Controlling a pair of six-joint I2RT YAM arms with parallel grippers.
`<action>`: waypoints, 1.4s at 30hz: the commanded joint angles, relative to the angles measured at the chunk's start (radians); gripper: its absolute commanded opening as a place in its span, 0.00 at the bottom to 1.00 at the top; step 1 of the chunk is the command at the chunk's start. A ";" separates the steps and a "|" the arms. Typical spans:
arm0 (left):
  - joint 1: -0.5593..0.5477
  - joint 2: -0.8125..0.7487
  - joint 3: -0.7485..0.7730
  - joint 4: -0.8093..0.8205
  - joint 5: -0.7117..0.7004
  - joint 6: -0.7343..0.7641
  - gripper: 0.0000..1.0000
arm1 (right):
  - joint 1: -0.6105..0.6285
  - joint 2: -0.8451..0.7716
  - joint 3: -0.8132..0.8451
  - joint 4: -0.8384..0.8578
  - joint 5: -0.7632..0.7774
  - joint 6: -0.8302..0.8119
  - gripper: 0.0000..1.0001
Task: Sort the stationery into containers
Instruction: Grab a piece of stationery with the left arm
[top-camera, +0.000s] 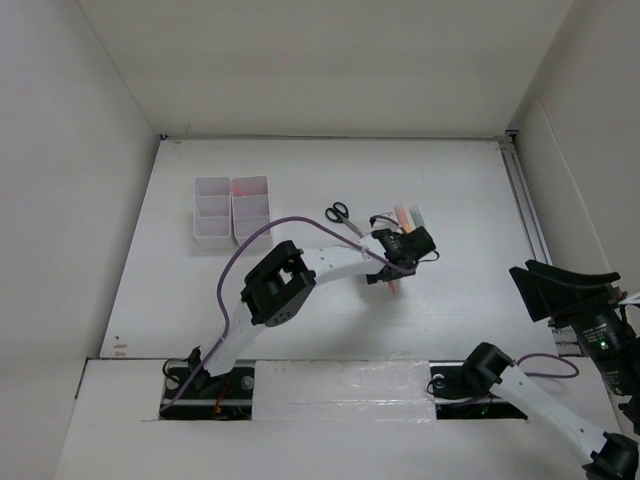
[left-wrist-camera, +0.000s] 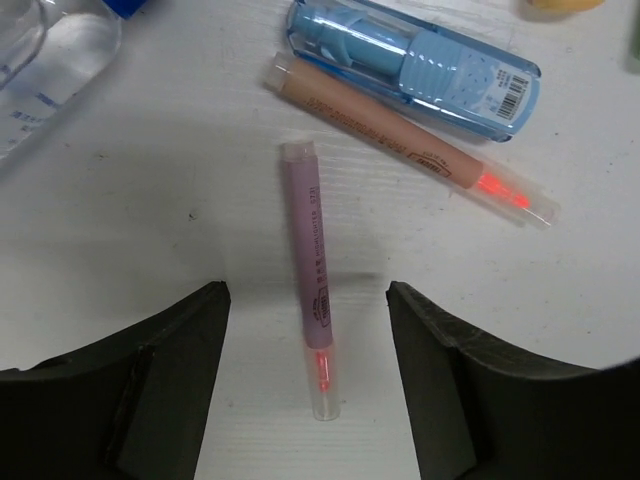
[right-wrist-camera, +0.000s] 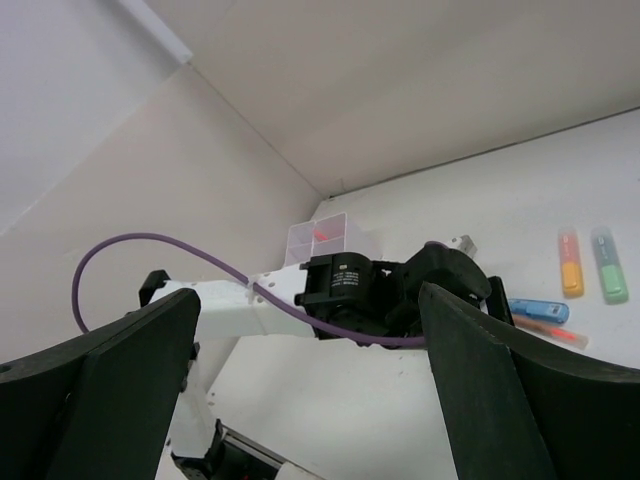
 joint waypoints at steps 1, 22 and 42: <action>0.003 0.023 0.021 -0.079 -0.041 -0.032 0.60 | 0.008 -0.024 0.026 0.007 -0.005 -0.005 0.96; 0.030 0.132 -0.016 -0.135 0.019 -0.017 0.00 | 0.008 -0.047 0.035 0.036 -0.046 -0.014 0.95; 0.067 -0.560 -0.290 0.278 -0.124 0.472 0.00 | 0.008 0.043 0.034 0.085 -0.046 -0.034 0.95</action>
